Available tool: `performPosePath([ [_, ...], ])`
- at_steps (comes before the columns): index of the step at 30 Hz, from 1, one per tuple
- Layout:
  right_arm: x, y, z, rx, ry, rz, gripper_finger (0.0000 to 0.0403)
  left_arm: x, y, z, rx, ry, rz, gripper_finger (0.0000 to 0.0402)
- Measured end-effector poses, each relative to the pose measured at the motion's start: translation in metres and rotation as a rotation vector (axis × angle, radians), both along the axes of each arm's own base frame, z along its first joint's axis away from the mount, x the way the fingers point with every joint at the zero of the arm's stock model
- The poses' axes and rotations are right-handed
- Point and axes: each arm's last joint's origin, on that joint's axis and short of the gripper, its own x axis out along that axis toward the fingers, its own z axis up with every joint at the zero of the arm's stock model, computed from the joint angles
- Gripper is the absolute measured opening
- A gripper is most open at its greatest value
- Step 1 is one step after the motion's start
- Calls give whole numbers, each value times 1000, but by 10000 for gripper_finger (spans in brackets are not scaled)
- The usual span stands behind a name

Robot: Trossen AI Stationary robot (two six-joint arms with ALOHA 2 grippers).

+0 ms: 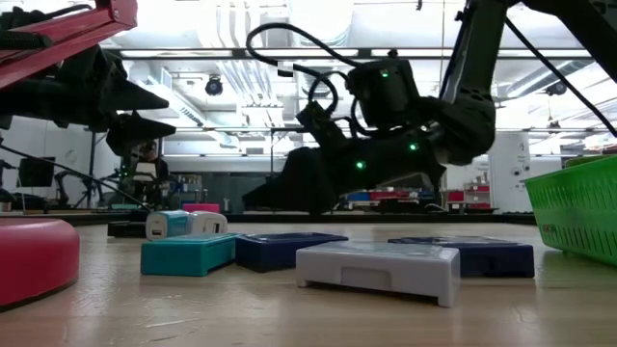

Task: Pick & Place Office items
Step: Put the pink charger adapter into the green basket

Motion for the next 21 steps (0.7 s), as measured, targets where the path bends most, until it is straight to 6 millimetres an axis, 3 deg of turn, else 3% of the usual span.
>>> performPosePath([
  [12,26,2,9,-6,69,34,201,0,0,0,0,0,0,320],
  [21,46,3,-17,3,87,66,201,0,0,0,0,0,0,320],
])
